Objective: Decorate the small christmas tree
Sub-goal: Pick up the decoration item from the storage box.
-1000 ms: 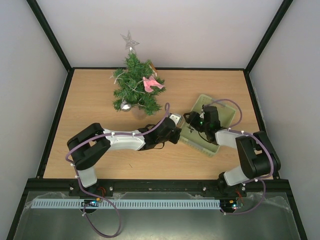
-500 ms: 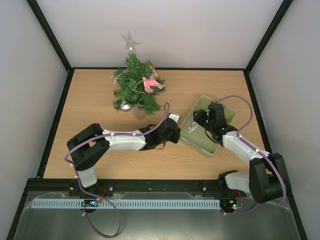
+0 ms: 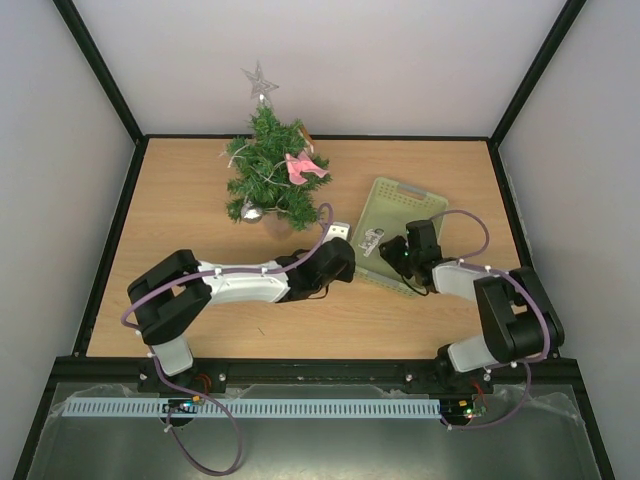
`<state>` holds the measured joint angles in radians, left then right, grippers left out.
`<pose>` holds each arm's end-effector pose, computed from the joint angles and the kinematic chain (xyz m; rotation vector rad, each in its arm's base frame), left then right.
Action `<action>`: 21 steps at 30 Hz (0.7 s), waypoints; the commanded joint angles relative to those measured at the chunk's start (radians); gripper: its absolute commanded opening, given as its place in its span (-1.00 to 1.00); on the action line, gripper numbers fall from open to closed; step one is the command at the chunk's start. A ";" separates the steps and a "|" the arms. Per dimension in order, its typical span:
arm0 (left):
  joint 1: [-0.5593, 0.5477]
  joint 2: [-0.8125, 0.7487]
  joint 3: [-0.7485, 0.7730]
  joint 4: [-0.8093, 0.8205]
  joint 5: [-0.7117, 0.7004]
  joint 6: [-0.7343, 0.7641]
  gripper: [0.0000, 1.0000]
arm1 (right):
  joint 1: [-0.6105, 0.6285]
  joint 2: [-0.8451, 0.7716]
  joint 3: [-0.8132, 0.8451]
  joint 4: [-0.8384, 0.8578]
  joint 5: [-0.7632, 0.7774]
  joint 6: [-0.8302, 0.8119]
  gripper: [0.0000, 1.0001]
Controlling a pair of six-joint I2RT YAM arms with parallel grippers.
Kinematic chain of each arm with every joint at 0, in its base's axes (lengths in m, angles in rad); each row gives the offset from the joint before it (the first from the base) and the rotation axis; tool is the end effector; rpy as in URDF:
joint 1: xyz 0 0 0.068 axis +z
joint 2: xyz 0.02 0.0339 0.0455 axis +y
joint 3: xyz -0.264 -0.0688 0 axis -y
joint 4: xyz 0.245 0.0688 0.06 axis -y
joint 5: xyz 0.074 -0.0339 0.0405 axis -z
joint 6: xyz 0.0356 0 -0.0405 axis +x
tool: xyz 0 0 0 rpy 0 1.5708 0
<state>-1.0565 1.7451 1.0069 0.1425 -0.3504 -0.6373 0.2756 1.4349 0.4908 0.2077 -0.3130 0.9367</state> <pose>0.1958 -0.3216 0.1927 0.2534 2.1745 -0.6104 0.2438 0.0803 0.1394 0.6361 2.3842 0.9408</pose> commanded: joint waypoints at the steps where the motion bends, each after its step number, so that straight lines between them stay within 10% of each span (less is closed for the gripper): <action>1: -0.017 -0.012 0.017 0.002 -0.055 -0.007 -0.95 | 0.020 0.061 0.011 0.123 -0.041 0.068 -0.31; 21: -0.039 -0.018 0.003 0.026 -0.036 0.004 -0.95 | 0.059 0.198 0.027 0.366 -0.104 0.131 -0.35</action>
<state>-1.0798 1.7454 1.0065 0.1272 -0.3717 -0.6399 0.3283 1.6455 0.5297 0.5175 -0.3996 1.0435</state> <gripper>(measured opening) 0.038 0.326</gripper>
